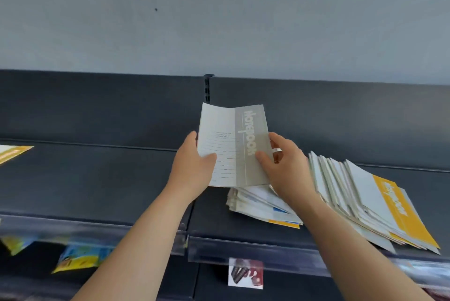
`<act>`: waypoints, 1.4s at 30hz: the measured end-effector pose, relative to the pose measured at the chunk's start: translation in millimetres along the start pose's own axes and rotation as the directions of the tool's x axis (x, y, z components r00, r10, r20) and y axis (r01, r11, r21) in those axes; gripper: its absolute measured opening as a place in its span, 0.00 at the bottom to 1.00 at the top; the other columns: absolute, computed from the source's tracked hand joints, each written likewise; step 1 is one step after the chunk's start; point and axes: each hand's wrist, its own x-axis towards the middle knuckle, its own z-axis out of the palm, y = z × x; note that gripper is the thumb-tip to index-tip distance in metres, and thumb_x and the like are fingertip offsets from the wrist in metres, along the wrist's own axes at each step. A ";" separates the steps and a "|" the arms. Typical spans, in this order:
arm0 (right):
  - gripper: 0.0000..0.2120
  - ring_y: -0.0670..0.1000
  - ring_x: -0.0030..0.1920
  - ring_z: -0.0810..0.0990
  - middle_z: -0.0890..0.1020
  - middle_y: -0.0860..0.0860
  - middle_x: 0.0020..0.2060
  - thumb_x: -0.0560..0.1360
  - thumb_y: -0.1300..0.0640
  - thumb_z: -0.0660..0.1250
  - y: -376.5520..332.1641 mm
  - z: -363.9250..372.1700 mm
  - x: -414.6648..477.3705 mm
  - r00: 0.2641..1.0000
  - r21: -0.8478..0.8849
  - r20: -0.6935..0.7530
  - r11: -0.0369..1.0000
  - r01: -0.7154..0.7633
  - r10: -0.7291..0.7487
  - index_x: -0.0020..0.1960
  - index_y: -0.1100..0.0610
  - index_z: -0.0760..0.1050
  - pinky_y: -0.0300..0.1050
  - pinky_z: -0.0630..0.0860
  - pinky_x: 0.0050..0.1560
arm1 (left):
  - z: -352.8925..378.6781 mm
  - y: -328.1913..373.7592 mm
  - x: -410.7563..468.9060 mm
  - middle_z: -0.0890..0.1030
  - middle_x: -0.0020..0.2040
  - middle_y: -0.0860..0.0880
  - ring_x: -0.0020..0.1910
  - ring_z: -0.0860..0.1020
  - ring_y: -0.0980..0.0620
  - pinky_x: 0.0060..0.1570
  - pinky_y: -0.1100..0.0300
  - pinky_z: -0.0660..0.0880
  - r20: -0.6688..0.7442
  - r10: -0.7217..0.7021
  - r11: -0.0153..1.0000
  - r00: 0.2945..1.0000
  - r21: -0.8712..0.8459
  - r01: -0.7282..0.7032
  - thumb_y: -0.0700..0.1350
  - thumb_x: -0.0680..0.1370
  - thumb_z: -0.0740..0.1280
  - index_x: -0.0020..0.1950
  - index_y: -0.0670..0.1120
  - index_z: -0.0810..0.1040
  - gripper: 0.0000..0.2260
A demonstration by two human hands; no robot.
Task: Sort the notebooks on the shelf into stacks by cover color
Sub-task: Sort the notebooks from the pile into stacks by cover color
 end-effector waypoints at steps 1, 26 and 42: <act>0.11 0.43 0.43 0.78 0.77 0.45 0.51 0.76 0.55 0.64 -9.1 17.4 -0.8 1.000 0.018 0.016 1.000 0.002 -0.002 0.58 0.45 0.74 0.33 0.74 0.38 | -18.2 -7.7 1.3 0.79 0.49 0.56 0.46 0.77 0.59 0.35 0.67 0.72 -0.026 -0.012 1.000 1.000 -0.001 0.012 0.38 0.77 0.62 0.55 0.47 0.74 0.09; 0.10 0.46 0.43 0.79 0.81 0.44 0.43 0.73 0.59 0.67 -153.8 373.9 -3.9 0.925 0.150 0.378 0.985 -0.082 0.020 0.52 0.49 0.77 0.36 0.74 0.36 | -344.0 -206.6 48.6 0.81 0.48 0.52 0.47 0.79 0.52 0.45 0.51 0.79 -0.258 -0.158 0.913 0.953 0.330 0.240 0.39 0.76 0.62 0.50 0.46 0.76 0.06; 0.10 0.47 0.37 0.78 0.79 0.45 0.38 0.72 0.56 0.68 -162.8 516.3 44.0 0.817 -0.092 0.546 0.983 -0.159 0.183 0.53 0.54 0.75 0.38 0.71 0.31 | -422.9 -319.0 128.7 0.81 0.49 0.52 0.48 0.78 0.52 0.49 0.53 0.78 -0.151 -0.227 0.852 0.962 0.447 0.272 0.38 0.77 0.63 0.52 0.48 0.76 0.08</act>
